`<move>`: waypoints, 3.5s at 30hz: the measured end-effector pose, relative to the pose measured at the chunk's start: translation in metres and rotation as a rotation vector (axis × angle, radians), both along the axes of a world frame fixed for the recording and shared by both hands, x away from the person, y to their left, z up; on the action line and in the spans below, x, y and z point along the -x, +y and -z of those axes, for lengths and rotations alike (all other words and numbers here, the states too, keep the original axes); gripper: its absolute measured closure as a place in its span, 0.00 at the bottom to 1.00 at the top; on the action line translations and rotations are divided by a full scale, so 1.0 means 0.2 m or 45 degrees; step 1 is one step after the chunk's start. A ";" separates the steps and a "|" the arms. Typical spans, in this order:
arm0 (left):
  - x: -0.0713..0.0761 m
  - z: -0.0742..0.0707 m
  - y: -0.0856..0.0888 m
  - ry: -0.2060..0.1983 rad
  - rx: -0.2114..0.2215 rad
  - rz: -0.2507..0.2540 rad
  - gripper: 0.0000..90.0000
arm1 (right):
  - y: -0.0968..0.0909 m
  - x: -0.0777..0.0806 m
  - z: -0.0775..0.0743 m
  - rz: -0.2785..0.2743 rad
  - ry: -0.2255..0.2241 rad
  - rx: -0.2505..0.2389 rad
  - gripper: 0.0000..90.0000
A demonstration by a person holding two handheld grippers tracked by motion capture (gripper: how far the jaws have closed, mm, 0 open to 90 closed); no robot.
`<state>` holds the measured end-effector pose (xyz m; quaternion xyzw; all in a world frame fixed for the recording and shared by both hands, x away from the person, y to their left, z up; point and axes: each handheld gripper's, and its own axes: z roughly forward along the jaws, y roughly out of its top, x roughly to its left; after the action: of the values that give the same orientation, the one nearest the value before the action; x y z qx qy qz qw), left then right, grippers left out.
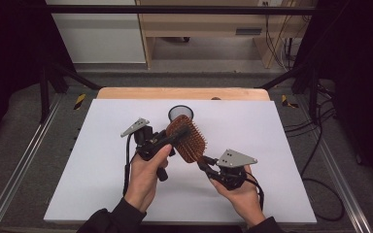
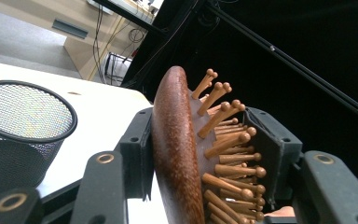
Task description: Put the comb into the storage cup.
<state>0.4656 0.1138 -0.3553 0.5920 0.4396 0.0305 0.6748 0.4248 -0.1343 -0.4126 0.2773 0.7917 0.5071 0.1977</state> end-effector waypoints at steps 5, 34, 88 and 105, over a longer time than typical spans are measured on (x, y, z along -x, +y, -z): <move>0.01 0.00 0.00 -0.007 -0.010 -0.009 0.56 | 0.00 0.00 0.00 0.002 -0.001 0.005 0.81; 0.00 0.02 -0.02 0.008 -0.040 0.031 0.46 | 0.00 -0.01 0.01 -0.021 0.030 -0.019 0.81; -0.06 -0.16 0.05 -0.091 -0.081 -0.038 0.57 | -0.14 -0.05 0.08 0.101 -0.064 -0.201 0.17; -0.24 -0.40 0.07 -0.243 -0.136 -0.106 0.57 | -0.40 -0.03 0.09 0.253 -0.029 -0.190 0.10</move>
<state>0.5130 0.1288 -0.2762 0.6027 0.3955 0.1381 0.6792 0.4310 -0.2142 -0.4315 0.3625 0.7183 0.5455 0.2347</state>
